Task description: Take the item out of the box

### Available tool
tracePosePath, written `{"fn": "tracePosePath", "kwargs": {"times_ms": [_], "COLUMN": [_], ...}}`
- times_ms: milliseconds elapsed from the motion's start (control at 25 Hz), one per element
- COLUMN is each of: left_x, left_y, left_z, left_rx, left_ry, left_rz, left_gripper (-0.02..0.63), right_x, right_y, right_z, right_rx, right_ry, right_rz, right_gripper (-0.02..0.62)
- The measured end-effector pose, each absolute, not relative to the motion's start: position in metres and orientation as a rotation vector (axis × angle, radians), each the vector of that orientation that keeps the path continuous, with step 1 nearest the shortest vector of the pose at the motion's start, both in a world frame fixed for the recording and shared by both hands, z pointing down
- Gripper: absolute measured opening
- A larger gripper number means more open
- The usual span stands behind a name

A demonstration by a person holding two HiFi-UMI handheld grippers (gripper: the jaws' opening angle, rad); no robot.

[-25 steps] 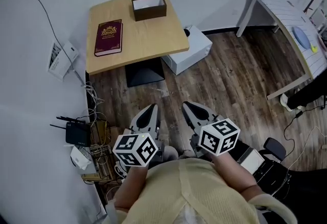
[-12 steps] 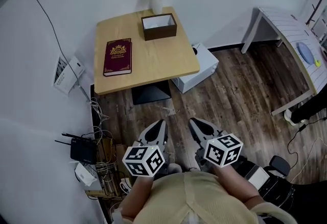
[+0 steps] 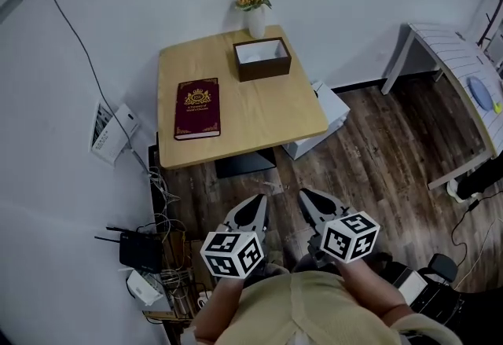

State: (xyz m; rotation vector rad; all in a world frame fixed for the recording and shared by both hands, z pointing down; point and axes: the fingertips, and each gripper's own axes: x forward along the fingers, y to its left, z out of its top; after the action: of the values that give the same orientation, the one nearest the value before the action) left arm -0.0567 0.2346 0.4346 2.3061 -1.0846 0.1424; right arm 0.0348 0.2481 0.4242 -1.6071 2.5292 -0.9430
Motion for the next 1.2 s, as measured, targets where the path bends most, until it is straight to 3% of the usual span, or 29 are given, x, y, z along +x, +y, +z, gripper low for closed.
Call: {"fn": "tracePosePath", "kwargs": {"times_ms": [1200], "left_x": [0.032], "left_y": [0.091], "left_z": [0.432], "left_rx": [2.25], "left_ry": [-1.094], "left_rz": [0.13], "left_gripper": [0.023], "right_x": [0.117], "right_y": [0.091], "right_z": [0.419], "right_rx": [-1.386], "right_ry": [2.664], "right_rz": [-0.962], "right_gripper": [0.031]}}
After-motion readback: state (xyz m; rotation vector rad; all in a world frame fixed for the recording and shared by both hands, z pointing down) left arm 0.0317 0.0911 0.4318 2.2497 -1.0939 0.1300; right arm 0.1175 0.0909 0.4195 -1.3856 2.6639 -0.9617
